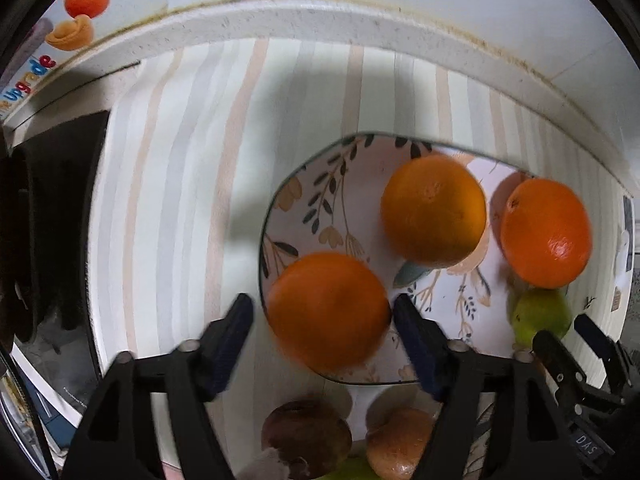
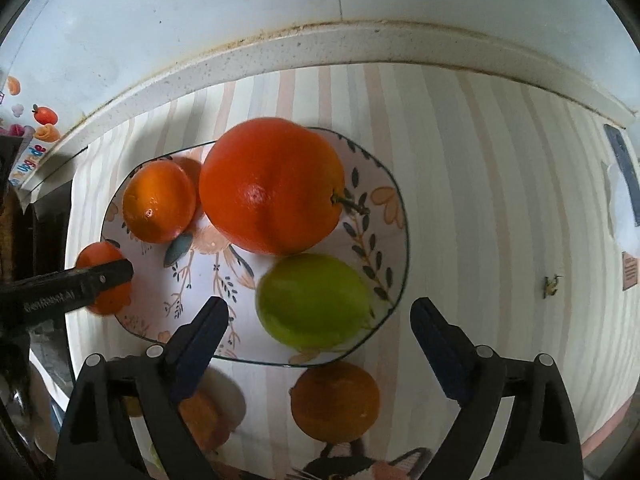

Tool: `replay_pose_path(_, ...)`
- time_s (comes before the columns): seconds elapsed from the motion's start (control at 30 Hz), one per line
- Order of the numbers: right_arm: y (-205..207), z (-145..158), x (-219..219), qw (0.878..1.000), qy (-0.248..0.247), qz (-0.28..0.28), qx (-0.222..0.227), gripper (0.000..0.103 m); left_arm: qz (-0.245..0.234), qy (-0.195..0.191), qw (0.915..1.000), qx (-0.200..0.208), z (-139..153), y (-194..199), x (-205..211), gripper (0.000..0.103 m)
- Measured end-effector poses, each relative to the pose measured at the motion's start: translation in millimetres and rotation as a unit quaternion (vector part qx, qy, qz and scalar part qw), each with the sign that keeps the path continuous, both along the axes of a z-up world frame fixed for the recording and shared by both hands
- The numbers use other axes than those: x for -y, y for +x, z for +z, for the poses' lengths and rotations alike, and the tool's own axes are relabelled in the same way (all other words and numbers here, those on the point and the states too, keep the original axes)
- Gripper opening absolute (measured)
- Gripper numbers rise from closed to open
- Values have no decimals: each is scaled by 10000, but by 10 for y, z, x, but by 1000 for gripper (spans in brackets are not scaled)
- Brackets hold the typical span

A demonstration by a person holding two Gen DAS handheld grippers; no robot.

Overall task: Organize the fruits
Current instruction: 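Carry the orange and green apple onto the plate and open both tools, then lift both open tools away from the plate back toward the fruits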

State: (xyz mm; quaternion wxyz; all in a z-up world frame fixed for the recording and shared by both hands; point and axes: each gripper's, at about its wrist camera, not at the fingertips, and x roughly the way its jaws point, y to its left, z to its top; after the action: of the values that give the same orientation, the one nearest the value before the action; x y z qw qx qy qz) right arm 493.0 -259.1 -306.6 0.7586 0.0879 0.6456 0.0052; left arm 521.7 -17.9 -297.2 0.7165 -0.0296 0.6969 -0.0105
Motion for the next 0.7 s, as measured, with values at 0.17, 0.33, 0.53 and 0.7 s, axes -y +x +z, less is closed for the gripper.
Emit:
replay_pose_path(0.17, -121, 133, 12, 10000, 40, -17, -18, 95, 29, -7, 9996, 265, 205, -59, -78, 89)
replay_pose_path(0.33, -276, 321, -45, 9997, -228, 12, 127, 95, 27, 22, 9989, 468, 406, -251, -141, 89)
replay_pose_path(0.53, -506, 603, -73, 9992, -212, -19, 335, 95, -41, 152, 9972, 733, 656, -534, -88, 89)
replay_pose_path(0.7, -732, 903, -102, 9977, -279, -3, 621, 95, -10, 100, 9946, 1034, 860, -844, -112, 89)
